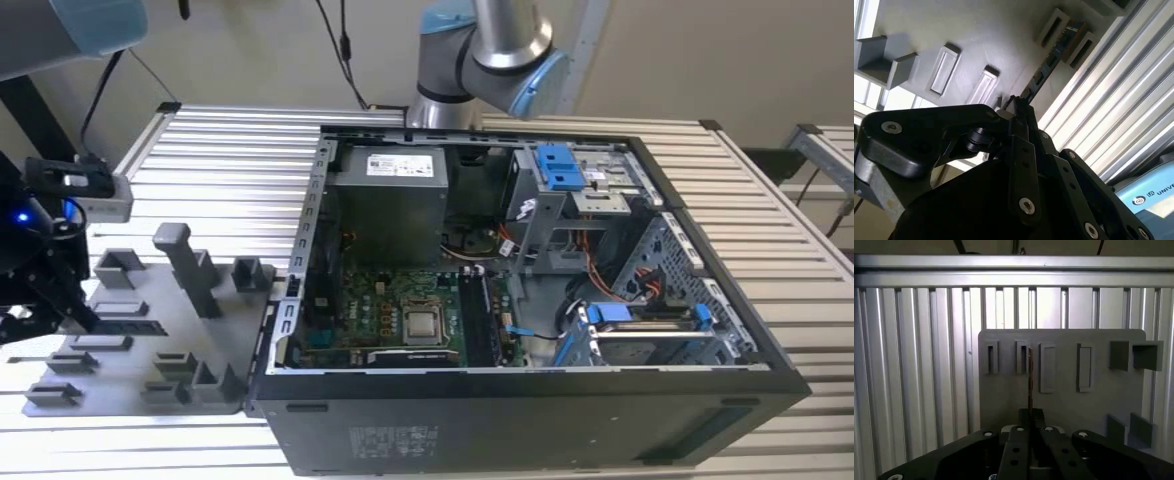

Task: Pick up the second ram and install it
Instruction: 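Pick up the second ram and move it above second insertion slot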

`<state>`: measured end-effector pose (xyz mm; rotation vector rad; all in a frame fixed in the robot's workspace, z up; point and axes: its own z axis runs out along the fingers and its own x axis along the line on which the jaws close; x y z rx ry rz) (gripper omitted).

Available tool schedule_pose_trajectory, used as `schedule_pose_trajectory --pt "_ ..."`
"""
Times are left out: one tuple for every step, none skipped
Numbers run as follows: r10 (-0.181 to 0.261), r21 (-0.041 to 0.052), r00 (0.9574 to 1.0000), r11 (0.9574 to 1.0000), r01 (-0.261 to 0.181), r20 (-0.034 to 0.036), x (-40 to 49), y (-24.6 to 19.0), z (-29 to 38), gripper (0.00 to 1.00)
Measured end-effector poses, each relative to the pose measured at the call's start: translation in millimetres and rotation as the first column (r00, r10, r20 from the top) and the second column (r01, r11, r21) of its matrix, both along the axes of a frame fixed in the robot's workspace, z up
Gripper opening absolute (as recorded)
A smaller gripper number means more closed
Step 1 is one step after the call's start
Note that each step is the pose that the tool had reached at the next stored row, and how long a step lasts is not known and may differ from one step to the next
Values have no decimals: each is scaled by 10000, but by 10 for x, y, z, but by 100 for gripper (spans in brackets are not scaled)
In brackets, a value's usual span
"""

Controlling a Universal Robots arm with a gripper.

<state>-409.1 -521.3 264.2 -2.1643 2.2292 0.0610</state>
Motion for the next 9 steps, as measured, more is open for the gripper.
schedule_pose_trajectory --pt "0 0 10000 10000 0 -1 0 0 16 14" --pt "0 0 10000 10000 0 0 0 0 32 14" --pt "0 0 10000 10000 0 0 0 0 45 14" --pt "0 0 10000 10000 0 0 0 0 58 14" --pt "0 -1 10000 10000 0 -1 0 0 73 14" --pt "-1 0 10000 10000 1 0 0 0 86 14" --pt "-1 0 10000 10000 1 -1 0 1 100 14" --pt "-1 -1 10000 10000 1 -1 1 1 113 14" --pt "-1 0 10000 10000 1 -1 1 2 126 14"
